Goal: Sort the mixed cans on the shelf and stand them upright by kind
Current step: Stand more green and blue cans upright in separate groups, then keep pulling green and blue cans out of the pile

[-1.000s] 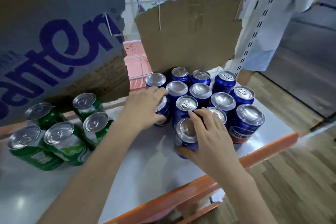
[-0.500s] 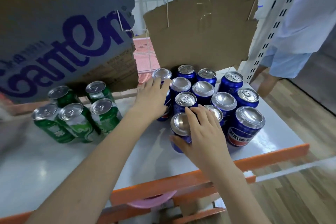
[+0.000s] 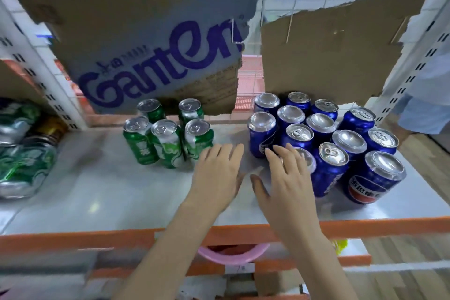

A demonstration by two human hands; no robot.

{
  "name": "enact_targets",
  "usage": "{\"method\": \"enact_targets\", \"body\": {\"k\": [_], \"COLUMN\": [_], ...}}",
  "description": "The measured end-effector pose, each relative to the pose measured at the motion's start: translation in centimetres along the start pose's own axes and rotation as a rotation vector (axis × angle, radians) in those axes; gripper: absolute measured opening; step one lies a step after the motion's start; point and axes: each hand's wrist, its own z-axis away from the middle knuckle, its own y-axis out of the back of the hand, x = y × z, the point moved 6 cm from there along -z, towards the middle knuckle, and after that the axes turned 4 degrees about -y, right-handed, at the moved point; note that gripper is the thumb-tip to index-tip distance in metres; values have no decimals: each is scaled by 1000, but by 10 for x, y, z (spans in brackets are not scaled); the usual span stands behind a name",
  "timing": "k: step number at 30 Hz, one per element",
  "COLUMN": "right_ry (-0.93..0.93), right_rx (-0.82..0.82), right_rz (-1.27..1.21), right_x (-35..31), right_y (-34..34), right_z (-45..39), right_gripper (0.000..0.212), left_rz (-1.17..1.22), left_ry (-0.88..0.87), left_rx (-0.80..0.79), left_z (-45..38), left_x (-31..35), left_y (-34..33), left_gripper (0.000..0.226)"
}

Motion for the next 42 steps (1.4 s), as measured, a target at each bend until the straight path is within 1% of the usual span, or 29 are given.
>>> {"method": "enact_targets", "body": {"k": [2,5,7,8,10,11,14,16,17,19,21,23,24,26,27,28,30,33,35,38,40,42], "right_ry": [19,43,79,94,125,145,222,268,294,360,419,466,487,519,528,537,563,575,577,576,553,533], "right_rx": [-34,-102,-143,-169,-245,-274,-354,-359,-366,-377,-395,-407,-401,-378,-367,-357,-341,-349,-353,-351,-323,-276], "right_rz": [1,32,30,16,7,13,-10,-41,-50,-61,-64,-69,-69,-78,-90,-107,-143,-196,-240,-335,-390,-423], "right_x": [-22,-66,-102,-124,-171,-195,-273,-324,-348,-392,-428,-456,-468,-489,-500,-511,-534,-572,-601,-647,-675,-701], "right_y": [-9,-29,-46,-55,-72,-79,-96,-100,-102,-105,-110,-118,-122,-131,-135,-140,-152,-174,-190,-210,-217,-223], "right_z": [15,49,75,89,115,126,155,168,172,180,186,190,191,191,190,190,188,183,177,157,134,109], "right_gripper": [47,49,41,38,40,40,46,42,42,44,50,51,51,52,53,53,53,52,51,43,39,37], "left_rz": [29,42,41,38,21,-16,16,32,-3,-37,-68,-88,-73,-78,-83,-83,-66,-86,-101,-141,-171,-175], "left_ry": [59,167,227,256,328,343,511,600,621,677,733,775,796,812,810,804,845,887,910,936,934,916], "left_rx": [-10,-84,-145,-198,-347,-323,-361,-278,-240,-243,-232,-188,-175,-103,-74,-74,-90,-104,-118,-110,-112,-90], "left_z": [36,103,153,180,231,258,335,379,399,432,459,481,492,507,513,518,530,548,558,565,561,548], "left_x": [-13,-45,-74,-90,-124,-144,-204,-245,-263,-293,-318,-339,-348,-359,-364,-370,-385,-419,-448,-504,-545,-581], "left_y": [8,13,16,21,34,39,63,82,91,114,133,144,146,153,155,155,154,152,153,159,166,178], "left_gripper": [52,48,44,41,36,35,26,19,18,17,20,34,32,13,13,20,29,28,24,13,21,19]}}
